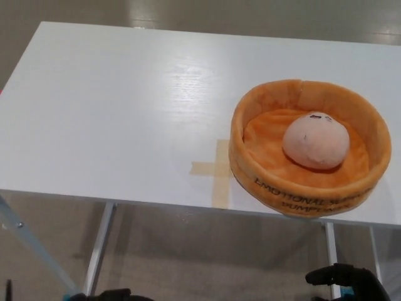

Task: Use the left hand to pick up the pink round toy on the left and place it inside the orange plate on the desk.

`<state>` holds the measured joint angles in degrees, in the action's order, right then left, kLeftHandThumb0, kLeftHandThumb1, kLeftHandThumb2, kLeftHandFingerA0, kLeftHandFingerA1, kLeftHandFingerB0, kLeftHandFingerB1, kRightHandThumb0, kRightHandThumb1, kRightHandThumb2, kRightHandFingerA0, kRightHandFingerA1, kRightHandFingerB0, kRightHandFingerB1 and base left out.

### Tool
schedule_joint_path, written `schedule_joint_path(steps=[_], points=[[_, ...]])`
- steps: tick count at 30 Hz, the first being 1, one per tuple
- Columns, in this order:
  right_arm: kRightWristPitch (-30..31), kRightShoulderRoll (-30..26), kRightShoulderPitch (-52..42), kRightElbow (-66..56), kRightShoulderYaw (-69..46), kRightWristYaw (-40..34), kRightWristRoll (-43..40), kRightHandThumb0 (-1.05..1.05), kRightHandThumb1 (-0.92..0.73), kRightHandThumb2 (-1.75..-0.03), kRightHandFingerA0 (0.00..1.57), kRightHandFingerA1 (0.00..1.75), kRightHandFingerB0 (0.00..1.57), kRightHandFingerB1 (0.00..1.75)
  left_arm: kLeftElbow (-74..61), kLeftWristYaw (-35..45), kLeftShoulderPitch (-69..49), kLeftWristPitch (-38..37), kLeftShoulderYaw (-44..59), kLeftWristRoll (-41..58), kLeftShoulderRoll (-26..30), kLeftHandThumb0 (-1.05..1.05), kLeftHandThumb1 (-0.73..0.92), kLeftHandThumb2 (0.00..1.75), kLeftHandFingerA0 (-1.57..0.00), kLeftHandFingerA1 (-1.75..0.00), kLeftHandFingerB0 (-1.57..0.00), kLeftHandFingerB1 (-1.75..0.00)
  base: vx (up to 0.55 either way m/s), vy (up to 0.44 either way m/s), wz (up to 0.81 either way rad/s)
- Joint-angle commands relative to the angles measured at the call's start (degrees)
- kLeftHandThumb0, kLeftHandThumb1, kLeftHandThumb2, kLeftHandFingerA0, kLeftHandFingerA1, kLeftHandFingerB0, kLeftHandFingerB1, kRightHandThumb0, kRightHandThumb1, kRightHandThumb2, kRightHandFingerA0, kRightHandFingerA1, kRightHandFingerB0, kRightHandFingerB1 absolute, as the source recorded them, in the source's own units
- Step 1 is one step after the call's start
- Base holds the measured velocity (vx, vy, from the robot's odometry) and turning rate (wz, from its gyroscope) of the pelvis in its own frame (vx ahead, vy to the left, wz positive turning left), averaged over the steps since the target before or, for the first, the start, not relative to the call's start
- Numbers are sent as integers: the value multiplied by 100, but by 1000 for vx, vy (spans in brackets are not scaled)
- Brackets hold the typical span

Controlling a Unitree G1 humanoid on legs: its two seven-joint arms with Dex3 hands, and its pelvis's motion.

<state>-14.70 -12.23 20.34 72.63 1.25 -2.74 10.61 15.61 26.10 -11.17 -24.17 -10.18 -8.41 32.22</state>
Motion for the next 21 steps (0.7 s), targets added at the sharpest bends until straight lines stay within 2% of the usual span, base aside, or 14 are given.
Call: schedule_joint_path(steps=[1,2,4,9,15,16,17,18,19,20,21], points=[[35,-19,-124,34,-33,-69,-27,-13,-58,-60,66,89,62,77,2166,-2304,915,756,-901,-2094,-606,-32,44,97,-2,-50,0,-46,0,0,0],[27,-9,-123,29,-60,-74,-55,-14,-58,-60,66,91,63,79,2370,-2432,1018,856,-976,-2151,-674,-56,63,61,-9,-26,-15,-27,0,0,0],[12,3,-116,22,-78,-81,-73,-14,-59,-60,66,90,64,78,2824,-2696,1224,949,-1105,-2191,-802,-61,68,65,-7,-25,-15,-26,0,0,0],[-21,25,-106,33,-28,-134,-10,-15,-56,-62,69,93,66,80,3642,-3159,1475,915,-1137,-2025,-977,-63,71,64,-7,-22,-13,-23,0,0,0],[-46,-5,-118,25,-24,-116,-6,-15,-56,-61,69,91,65,79,4210,-2942,1569,796,-661,-1258,-1190,-63,76,65,-11,-25,-15,-25,0,0,0],[-32,-18,-107,25,-30,-106,-12,-15,-57,-61,68,90,64,79,4323,-2814,1644,782,-578,-1127,-1230,-67,56,92,0,-40,-10,-43,0,0,0],[-26,-22,-100,26,-34,-102,-15,-15,-57,-61,68,90,64,79,4362,-2774,1680,792,-565,-1109,-1240,-67,56,92,0,-40,-10,-43,0,0,0],[-15,-29,-84,34,-47,-87,-28,-21,-43,-86,69,86,63,79,4406,-2749,1723,794,-552,-1099,-1254,-34,51,104,-1,-49,0,-47,0,0,0],[-8,-33,-73,40,-56,-76,-37,-21,-43,-86,69,86,63,79,4459,-2741,1760,782,-539,-1097,-1268,-34,51,104,-1,-49,0,-47,0,0,0],[-4,-43,-52,36,-47,-83,-25,-16,-57,-61,70,94,67,80,4548,-2739,1817,747,-521,-1105,-1293,-34,51,104,-1,-50,0,-47,0,0,0],[-25,-42,-53,35,-45,-94,-19,-14,-55,-62,73,96,68,82,4594,-2743,1840,729,-520,-1117,-1299,-34,51,104,-1,-50,0,-47,0,0,0]])
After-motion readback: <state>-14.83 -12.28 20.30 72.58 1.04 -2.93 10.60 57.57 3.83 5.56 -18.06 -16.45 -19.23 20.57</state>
